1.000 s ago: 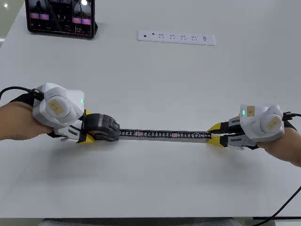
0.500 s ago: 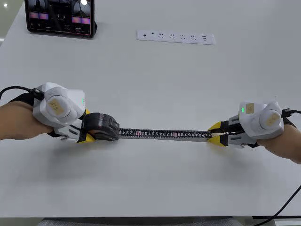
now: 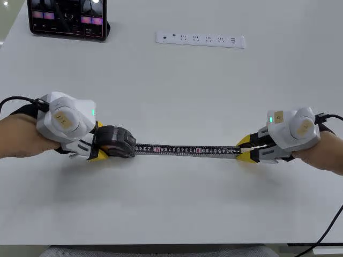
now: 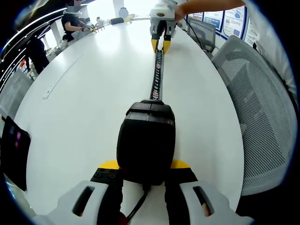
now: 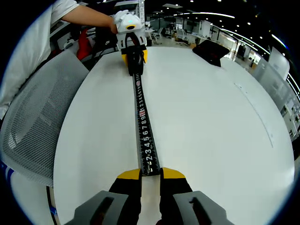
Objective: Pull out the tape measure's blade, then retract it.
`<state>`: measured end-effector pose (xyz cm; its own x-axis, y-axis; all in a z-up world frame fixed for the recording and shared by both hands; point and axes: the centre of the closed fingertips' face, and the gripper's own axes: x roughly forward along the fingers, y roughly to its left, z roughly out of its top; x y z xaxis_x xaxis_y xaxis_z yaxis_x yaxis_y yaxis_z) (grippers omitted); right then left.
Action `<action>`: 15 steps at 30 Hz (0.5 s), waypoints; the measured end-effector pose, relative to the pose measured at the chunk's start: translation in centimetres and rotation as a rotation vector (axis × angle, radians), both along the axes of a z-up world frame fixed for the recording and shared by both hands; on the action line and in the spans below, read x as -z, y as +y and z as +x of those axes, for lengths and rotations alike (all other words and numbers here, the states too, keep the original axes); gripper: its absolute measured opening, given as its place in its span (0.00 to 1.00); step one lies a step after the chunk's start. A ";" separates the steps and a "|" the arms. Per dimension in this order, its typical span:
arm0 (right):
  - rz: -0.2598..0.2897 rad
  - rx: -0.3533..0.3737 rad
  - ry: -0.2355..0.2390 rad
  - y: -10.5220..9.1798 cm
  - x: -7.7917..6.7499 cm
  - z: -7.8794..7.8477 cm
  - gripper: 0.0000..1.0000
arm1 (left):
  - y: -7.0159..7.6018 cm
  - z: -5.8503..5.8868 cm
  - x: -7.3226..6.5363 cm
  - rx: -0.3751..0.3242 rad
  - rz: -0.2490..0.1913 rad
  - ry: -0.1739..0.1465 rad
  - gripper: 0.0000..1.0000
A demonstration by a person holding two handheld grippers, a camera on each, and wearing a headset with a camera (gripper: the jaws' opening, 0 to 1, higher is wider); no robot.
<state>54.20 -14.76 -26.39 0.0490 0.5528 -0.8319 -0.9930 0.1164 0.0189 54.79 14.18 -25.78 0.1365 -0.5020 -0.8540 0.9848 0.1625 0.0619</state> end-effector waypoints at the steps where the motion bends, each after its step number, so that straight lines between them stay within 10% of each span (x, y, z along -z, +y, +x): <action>1: -0.004 -0.002 -0.002 0.0 0.0 0.0 0.11 | 0.0 0.0 0.0 -0.004 0.001 0.003 0.29; 15: -0.017 0.004 -0.008 -0.2 -0.1 0.0 0.12 | 0.1 -0.1 -0.2 -0.009 0.007 -0.001 0.29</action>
